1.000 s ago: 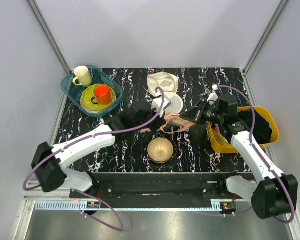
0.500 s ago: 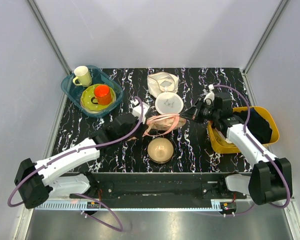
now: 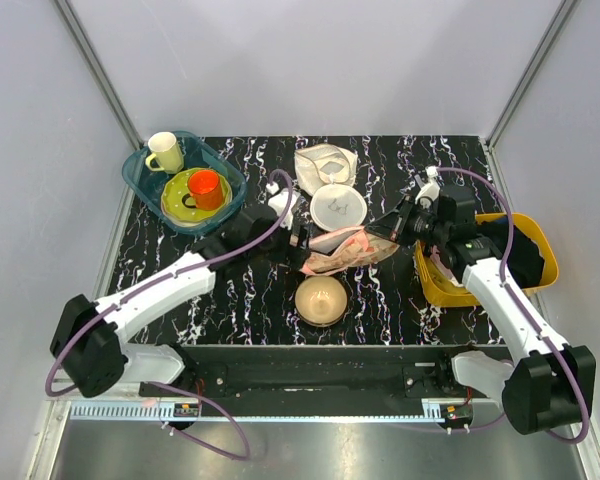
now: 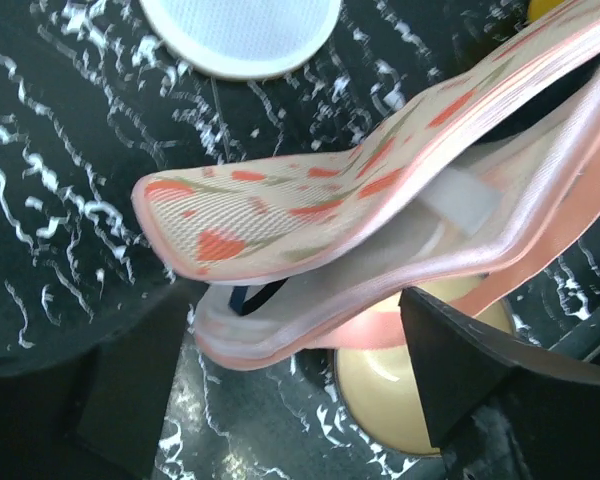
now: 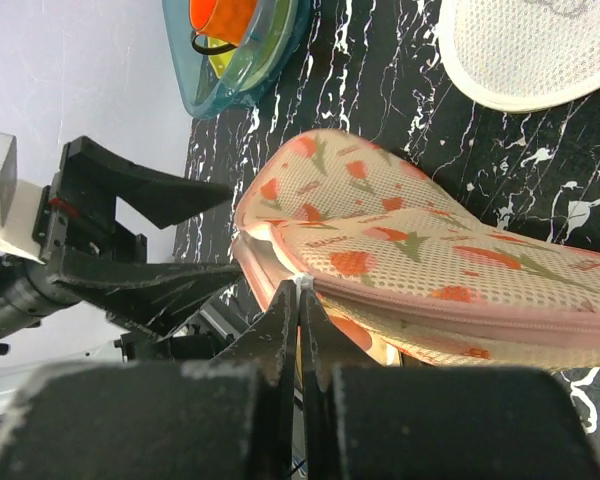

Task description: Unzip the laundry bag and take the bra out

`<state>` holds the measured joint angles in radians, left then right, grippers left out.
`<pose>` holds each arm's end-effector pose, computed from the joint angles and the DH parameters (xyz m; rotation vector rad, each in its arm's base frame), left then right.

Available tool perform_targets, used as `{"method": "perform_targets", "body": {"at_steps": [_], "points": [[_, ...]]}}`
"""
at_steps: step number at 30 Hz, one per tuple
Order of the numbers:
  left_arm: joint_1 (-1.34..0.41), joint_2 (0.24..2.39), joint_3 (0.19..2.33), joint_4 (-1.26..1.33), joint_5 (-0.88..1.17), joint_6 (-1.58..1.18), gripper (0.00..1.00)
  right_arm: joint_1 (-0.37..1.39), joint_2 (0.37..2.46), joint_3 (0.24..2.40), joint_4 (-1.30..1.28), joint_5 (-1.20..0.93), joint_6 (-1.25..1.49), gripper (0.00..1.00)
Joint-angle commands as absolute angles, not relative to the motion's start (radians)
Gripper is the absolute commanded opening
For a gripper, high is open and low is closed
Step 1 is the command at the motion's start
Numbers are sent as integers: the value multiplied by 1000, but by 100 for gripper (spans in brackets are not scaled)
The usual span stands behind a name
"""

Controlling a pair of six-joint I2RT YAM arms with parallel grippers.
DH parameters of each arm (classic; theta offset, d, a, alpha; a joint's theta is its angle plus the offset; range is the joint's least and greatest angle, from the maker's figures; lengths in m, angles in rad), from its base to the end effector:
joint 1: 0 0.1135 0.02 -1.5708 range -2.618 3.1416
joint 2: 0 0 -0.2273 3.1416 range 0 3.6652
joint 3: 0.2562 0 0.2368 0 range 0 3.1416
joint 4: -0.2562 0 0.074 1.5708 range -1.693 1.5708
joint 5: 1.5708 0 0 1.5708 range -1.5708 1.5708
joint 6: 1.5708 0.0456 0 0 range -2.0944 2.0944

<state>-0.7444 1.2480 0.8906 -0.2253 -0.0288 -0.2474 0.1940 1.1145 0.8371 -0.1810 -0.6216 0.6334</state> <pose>0.2093 -0.1910 0.2393 0.5254 2.1400 -0.5368 0.2463 0.0754 0.2634 0.0482 2.1293 1.1362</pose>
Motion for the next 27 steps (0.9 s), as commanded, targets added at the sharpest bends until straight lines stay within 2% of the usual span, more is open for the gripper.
{"method": "perform_targets", "body": {"at_steps": [1,3,4,7,10,14,20,24,25,27], "points": [[-775,1296,1130,-285,42,-210,92,189,1082,821,-153,-640,646,0],[-807,1318,1214,-310,5,-161,95,189,1071,816,-147,-646,647,0],[-813,1342,1235,-310,18,-150,99,187,1068,818,-146,-649,646,0],[-822,1447,1334,-330,139,-108,99,189,1068,824,-150,-658,641,0],[-839,1532,1419,-356,153,-69,99,189,1077,833,-153,-664,637,0],[-854,1591,1417,-307,230,-80,99,189,1075,841,-163,-664,634,0],[-880,1592,1350,-246,238,-117,93,189,1086,850,-160,-669,635,0],[-882,1591,1322,-206,215,-127,75,187,1088,856,-156,-672,640,0],[-881,1592,1322,-196,213,-126,61,189,1091,857,-155,-670,640,0],[-881,1597,1325,-193,195,-127,39,189,1088,862,-160,-661,637,0]]}}
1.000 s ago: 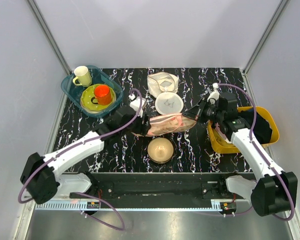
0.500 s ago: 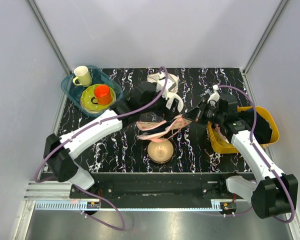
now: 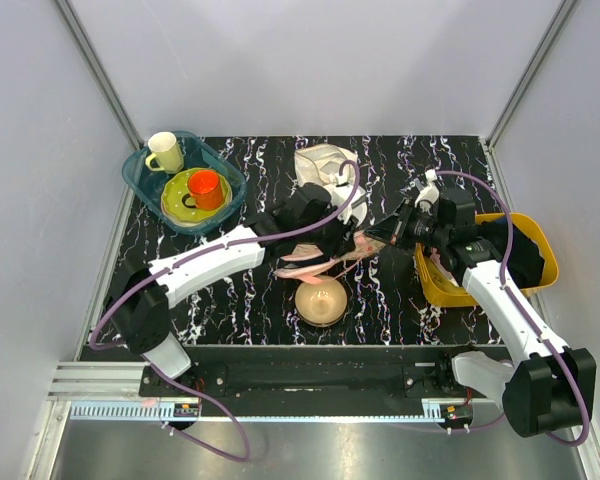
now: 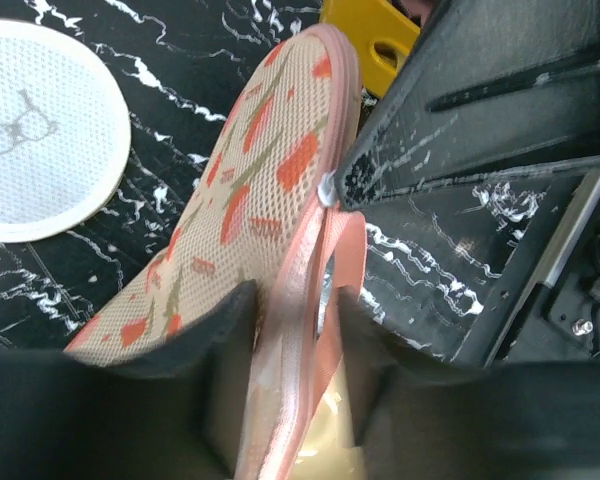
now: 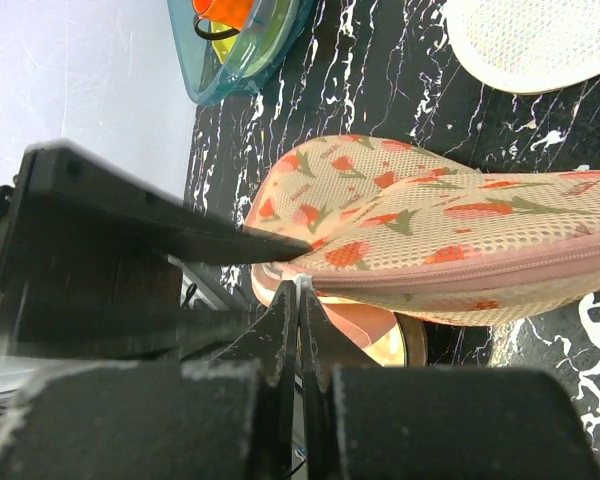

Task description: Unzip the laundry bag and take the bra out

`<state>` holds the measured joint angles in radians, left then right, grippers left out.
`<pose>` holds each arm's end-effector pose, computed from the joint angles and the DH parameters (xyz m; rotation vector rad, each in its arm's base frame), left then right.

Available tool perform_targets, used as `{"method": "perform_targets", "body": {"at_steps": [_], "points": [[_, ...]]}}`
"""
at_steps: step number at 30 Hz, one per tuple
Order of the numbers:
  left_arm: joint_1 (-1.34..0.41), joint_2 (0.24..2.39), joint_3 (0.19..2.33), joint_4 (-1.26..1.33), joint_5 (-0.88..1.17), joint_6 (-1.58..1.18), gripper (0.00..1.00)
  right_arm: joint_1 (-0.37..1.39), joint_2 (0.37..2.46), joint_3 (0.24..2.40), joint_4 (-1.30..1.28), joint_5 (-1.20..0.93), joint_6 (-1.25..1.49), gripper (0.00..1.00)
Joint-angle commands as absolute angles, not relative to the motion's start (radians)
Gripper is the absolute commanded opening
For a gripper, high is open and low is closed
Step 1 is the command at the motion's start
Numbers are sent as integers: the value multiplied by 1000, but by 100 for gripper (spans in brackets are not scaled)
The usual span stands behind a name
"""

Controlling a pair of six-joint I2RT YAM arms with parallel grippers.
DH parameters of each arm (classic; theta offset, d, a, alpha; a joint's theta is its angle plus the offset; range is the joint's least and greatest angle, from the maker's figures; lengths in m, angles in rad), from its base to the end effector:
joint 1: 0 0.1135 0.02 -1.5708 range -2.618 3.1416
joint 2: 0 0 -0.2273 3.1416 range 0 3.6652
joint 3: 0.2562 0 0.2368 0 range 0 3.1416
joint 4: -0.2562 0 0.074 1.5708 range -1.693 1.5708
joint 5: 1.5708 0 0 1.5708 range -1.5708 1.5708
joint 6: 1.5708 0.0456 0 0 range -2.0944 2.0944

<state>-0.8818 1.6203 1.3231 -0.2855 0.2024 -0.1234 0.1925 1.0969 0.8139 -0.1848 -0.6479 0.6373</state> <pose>0.2262 -0.2891 0.2655 0.9458 2.0416 -0.7828 0.2416 0.0751 0.2596 0.0401 2.1401 1.1640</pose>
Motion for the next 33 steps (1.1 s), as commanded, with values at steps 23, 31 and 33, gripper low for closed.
{"method": "perform_targets", "body": {"at_steps": [23,31,33], "points": [[-848,1226,1039,-133,-43,-166,0,32,1189,753,-43,-681,641,0],[-816,1177,967,-35,-54,-224,0,32,1343,692,216,-761,744,0],[-804,1180,962,-22,-32,-245,0,32,1431,669,286,-811,803,0]]}}
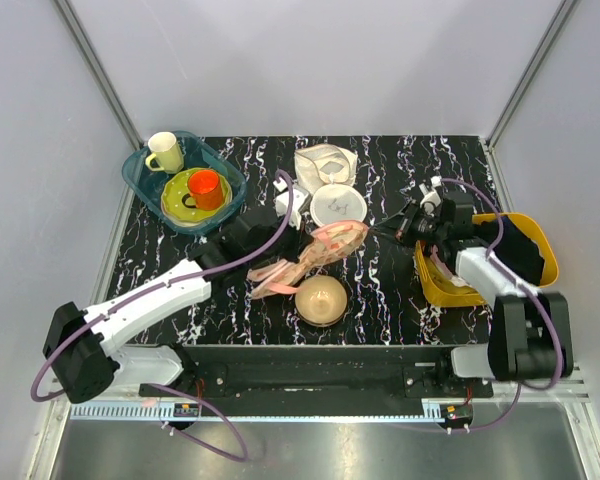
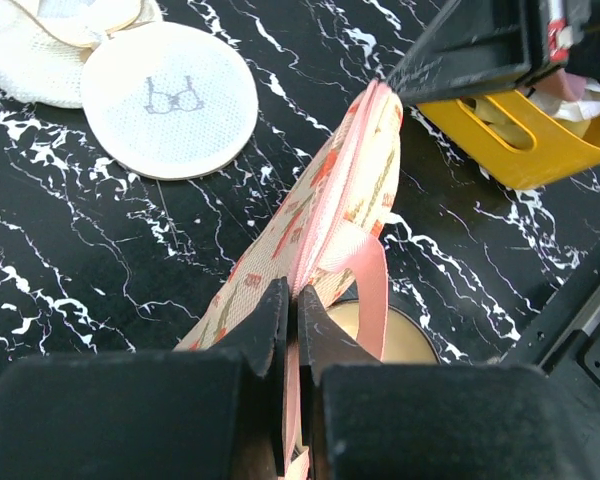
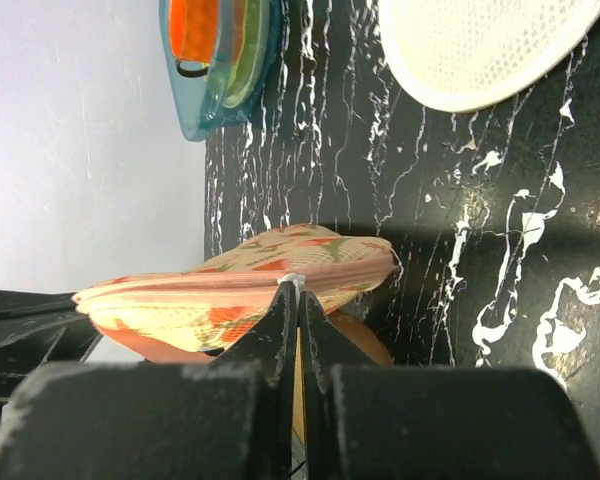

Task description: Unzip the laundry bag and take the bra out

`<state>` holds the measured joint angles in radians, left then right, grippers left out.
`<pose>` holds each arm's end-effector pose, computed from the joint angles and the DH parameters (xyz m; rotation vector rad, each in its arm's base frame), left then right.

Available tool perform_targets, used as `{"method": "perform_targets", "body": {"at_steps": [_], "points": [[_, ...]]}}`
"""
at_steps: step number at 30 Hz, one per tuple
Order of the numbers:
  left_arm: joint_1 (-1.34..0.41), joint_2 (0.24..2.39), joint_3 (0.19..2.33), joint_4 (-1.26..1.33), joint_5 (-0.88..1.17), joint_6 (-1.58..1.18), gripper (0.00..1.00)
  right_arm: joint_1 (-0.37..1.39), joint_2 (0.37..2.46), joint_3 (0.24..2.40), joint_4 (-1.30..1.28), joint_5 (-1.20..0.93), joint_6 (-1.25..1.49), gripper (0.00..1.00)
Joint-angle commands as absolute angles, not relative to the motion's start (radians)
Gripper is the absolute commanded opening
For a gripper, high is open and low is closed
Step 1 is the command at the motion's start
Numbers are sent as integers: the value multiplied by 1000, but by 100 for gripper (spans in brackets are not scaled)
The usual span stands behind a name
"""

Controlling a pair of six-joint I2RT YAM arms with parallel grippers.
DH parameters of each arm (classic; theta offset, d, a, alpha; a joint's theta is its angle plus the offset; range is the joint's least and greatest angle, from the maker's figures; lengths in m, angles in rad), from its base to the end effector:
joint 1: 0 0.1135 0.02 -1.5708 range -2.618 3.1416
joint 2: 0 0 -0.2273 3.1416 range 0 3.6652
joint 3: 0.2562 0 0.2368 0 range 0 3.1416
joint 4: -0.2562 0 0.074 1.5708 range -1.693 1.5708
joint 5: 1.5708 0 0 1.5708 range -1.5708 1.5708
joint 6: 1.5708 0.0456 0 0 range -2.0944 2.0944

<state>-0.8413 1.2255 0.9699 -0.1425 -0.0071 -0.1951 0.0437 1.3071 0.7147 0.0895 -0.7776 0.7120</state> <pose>0.1936 -0.2161 0.2812 0.6401 1.9267 -0.6618 0.2759 0.0441 0.2035 0.2079 2.1469 1.2555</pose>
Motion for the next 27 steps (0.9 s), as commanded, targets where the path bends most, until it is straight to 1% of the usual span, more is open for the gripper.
{"method": "perform_targets", "body": {"at_steps": [1,4,8,16,19,22,27], "points": [[-799,1180,960,-20,-29,-248,0,32,1452,657,376,-828,833,0],[-793,1169,959,-21,-41,-253,0,32,1502,623,463,-838,884,0],[-752,1140,940,-12,-32,-288,0,32,1542,601,503,-834,899,0],[-709,1085,931,58,-31,-337,0,34,1562,568,578,-859,940,0],[-692,1081,933,77,-11,-351,0,35,1562,574,574,-864,946,0],[-661,1078,931,115,37,-391,0,44,1537,604,474,-819,904,0],[-635,1083,954,178,41,-433,0,80,1508,624,465,-808,911,0]]}}
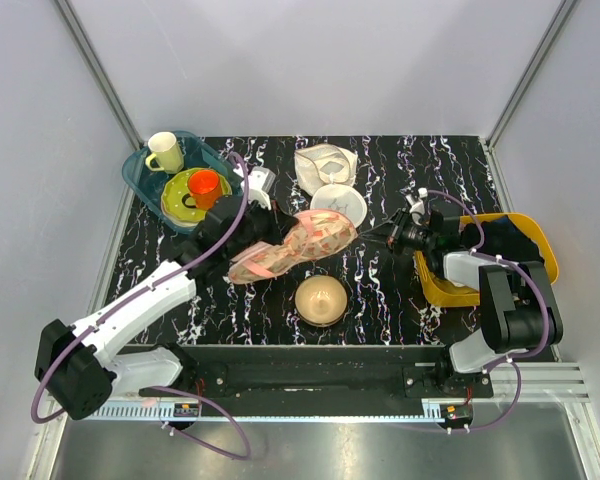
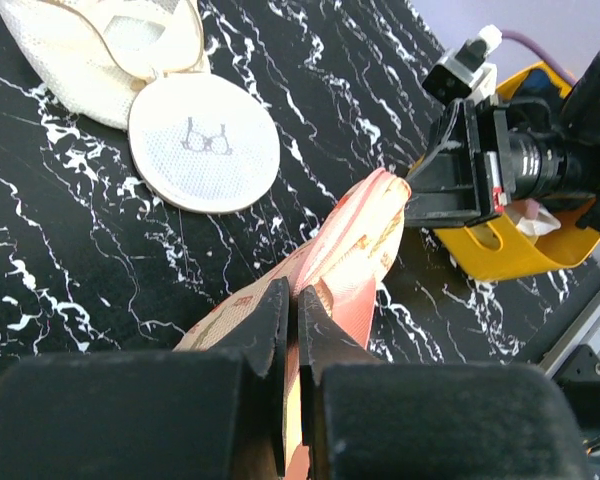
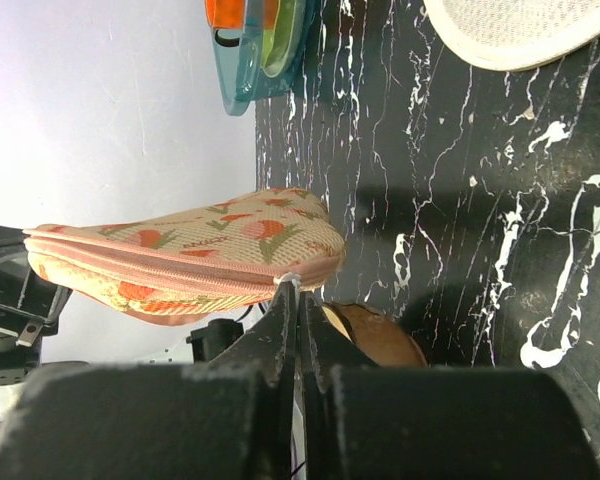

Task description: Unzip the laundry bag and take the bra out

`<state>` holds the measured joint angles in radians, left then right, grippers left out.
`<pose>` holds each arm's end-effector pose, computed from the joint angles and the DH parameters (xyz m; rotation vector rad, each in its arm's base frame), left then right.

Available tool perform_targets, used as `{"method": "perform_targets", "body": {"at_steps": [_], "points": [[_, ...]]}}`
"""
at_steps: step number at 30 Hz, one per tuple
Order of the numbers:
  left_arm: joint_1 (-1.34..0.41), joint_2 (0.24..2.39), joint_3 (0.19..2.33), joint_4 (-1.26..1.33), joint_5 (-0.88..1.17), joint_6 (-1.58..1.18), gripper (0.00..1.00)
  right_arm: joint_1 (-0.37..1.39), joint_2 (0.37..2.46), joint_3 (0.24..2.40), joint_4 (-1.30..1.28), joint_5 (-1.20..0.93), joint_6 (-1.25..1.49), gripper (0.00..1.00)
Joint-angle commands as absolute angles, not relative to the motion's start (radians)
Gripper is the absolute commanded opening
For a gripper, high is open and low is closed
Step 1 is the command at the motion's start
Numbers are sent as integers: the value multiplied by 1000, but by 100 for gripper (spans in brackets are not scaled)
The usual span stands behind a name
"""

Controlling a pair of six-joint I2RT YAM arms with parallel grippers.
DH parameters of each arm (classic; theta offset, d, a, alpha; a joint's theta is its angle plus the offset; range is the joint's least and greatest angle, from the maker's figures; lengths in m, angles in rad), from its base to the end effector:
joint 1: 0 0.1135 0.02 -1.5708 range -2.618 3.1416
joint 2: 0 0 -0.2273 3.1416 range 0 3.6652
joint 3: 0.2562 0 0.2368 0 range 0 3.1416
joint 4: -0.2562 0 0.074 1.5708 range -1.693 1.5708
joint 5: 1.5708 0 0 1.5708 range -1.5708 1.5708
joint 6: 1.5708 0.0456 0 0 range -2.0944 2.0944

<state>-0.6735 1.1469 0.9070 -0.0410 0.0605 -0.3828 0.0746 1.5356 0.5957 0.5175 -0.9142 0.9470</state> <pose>0.2157 -0.1756 0.2914 0.3224 1.8993 -0.7805 0.2850 0.0575 0.1493 0.2760 2.1416 1.5336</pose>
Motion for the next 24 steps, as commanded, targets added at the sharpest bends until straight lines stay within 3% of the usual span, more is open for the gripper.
{"method": "perform_targets", "body": {"at_steps": [1,13,24], "points": [[-629,1083,965,192,44,-448,0,84,1506,626,466,-807,913,0],[-551,1046,1019,233,172,-518,0,98,1459,692,362,-775,868,0],[-543,1083,974,267,210,-539,0,225,1471,732,126,-502,739,2]]}}
